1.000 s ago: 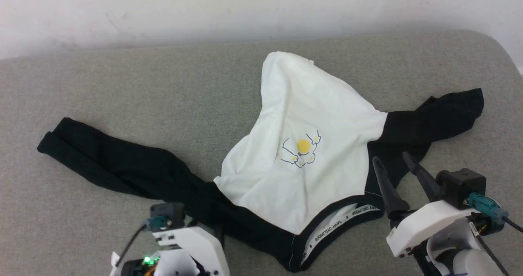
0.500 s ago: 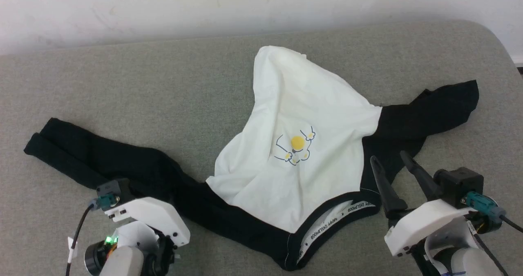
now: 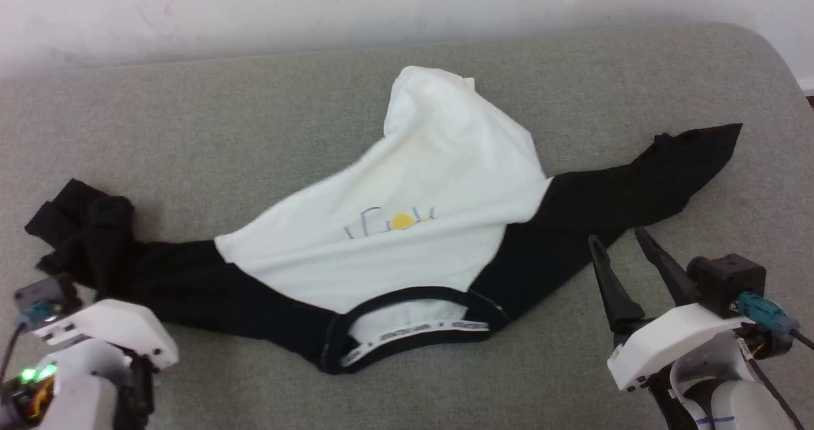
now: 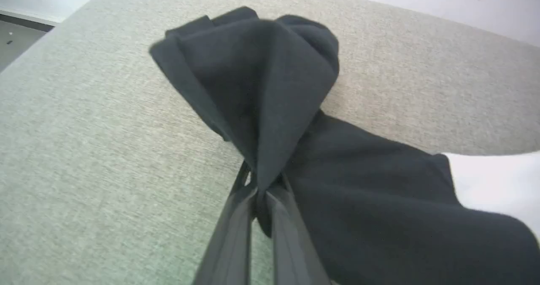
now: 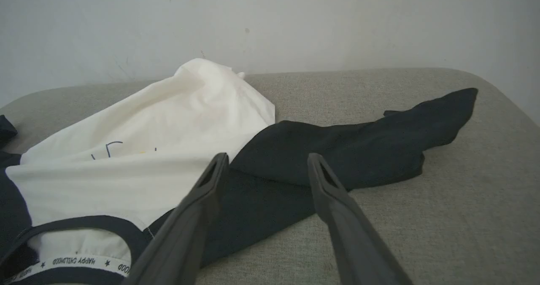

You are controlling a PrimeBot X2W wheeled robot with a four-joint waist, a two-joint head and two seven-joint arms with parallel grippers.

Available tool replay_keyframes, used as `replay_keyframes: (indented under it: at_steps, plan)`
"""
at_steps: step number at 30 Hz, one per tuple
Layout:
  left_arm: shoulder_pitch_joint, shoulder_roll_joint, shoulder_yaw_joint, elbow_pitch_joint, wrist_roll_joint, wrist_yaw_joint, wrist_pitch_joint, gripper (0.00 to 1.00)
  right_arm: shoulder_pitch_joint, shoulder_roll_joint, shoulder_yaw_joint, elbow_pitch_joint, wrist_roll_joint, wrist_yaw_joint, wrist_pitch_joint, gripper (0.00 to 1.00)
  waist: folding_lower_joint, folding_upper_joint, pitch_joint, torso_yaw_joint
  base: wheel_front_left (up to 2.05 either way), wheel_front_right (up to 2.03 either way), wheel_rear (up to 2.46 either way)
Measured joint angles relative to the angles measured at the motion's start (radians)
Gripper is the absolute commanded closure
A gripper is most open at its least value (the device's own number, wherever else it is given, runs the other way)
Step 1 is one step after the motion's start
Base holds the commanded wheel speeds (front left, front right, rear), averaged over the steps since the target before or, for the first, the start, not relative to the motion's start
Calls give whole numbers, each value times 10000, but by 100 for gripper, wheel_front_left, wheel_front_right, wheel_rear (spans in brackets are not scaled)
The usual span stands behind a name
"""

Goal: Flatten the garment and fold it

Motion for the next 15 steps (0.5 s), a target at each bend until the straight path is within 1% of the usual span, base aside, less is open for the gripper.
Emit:
replay_keyframes:
  at_steps: [2, 3, 4, 8, 13, 15]
  plan:
    - [1, 132, 165, -2, 23, 157, -140, 100, 1, -2, -44, 8, -4, 0, 25, 0, -1, 0, -4, 4, 0, 0, 0]
    - [9, 155, 194, -13, 21, 169, -171, 52, 2, 0, -44, 12, -8, 0, 27, 0, 0, 0, -11, 5, 0, 0, 0]
    - [25, 140, 207, -33, 6, 169, -173, 0, 2, 0, -48, 13, -25, 0, 31, 0, 0, 0, -19, 10, 0, 0, 0]
    - [198, -79, 226, -370, -23, 213, -548, 0, 4, 0, -73, 10, -92, 0, 88, 0, -1, 0, -57, 62, 0, 0, 0]
    - [685, -811, 192, -1135, -163, 205, -1655, 0, 8, 2, -75, 10, -92, 0, 115, 0, 0, 0, -106, 117, 0, 0, 0]
    - [963, -1072, 59, -1390, -169, 167, -1916, 0, 15, 0, -65, 8, -92, 0, 115, 0, 0, 0, -138, 133, 0, 0, 0]
